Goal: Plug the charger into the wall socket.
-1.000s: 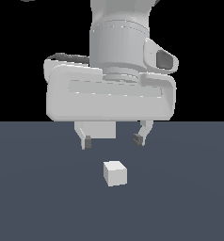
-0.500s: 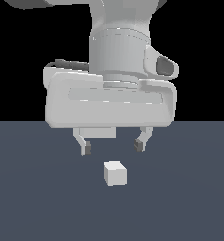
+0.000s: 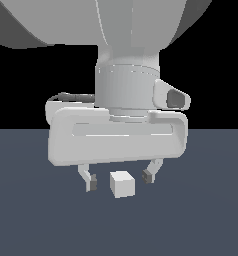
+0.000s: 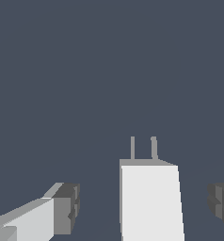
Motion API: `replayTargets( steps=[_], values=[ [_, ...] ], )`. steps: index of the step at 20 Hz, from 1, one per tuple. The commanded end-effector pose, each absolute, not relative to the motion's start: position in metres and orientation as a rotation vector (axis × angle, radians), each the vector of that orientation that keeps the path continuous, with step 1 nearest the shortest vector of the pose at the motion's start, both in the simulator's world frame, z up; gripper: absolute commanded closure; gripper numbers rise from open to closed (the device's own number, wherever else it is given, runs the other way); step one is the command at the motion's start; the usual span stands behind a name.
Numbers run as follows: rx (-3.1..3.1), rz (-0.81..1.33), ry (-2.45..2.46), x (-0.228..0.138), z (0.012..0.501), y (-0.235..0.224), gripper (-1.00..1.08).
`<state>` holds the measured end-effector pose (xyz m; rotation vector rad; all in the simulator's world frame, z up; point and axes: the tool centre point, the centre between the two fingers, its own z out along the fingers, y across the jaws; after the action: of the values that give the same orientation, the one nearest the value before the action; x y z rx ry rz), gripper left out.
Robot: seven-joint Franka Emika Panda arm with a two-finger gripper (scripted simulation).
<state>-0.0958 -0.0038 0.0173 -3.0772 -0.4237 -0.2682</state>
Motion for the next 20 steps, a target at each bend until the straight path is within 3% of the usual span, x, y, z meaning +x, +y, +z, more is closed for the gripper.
replayTargets(
  steps=[1,3,4,20],
  values=[
    [-3.077,-0.270,-0.424,-0.0953,0.0126,-0.0040,-0.92],
    [-3.077,-0.270,-0.424,-0.0952,0.0116,-0.0040,-0.92],
    [-3.077,-0.270,-0.424,-0.0952,0.0116,-0.0040,1.08],
    [-3.083,-0.272,-0.392,-0.0923,0.0178,0.0001,1.08]
  ],
)
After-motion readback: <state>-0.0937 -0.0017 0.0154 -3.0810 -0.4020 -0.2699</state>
